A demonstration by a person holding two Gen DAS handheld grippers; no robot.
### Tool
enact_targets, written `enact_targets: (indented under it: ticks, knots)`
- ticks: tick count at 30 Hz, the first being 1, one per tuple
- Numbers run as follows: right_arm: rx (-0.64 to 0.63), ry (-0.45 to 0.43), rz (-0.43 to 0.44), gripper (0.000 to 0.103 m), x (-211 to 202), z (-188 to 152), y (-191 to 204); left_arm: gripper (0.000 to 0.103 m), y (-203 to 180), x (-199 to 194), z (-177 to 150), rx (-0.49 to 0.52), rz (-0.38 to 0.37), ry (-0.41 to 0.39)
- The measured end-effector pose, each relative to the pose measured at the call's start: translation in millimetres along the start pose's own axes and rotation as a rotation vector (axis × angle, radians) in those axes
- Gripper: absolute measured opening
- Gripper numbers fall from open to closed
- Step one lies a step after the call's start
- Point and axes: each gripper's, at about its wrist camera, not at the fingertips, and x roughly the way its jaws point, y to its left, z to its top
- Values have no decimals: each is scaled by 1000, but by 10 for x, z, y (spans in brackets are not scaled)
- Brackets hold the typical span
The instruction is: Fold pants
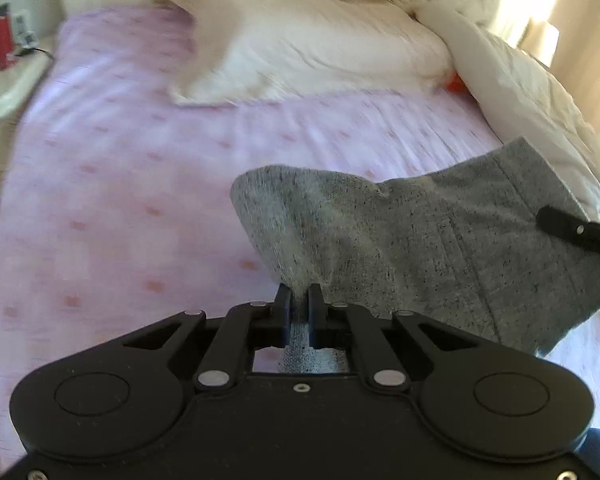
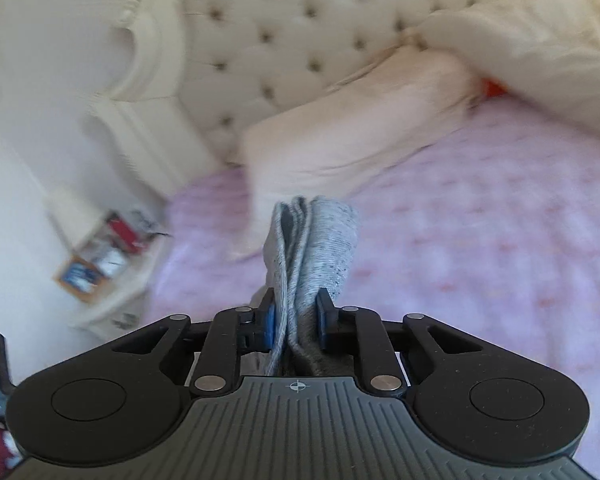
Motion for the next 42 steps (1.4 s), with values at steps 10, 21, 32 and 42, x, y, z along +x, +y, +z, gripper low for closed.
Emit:
enact_targets:
  ticks: [10,21,32,42]
  knots:
    - [-222,10,-544,17,865,-142,-291,7,899,-38,91,-122,141,30]
    - [-291,-105,-366,18,362,-368,-143,55,398,174,-320,-208,-5,17]
    - [-466,134,-387,17,694,-842,-34,66,-141,664,-624,-12,164,166]
    - [-344,166,-322,17,146,-788,228,62,-173,105,-554,-95,157,59]
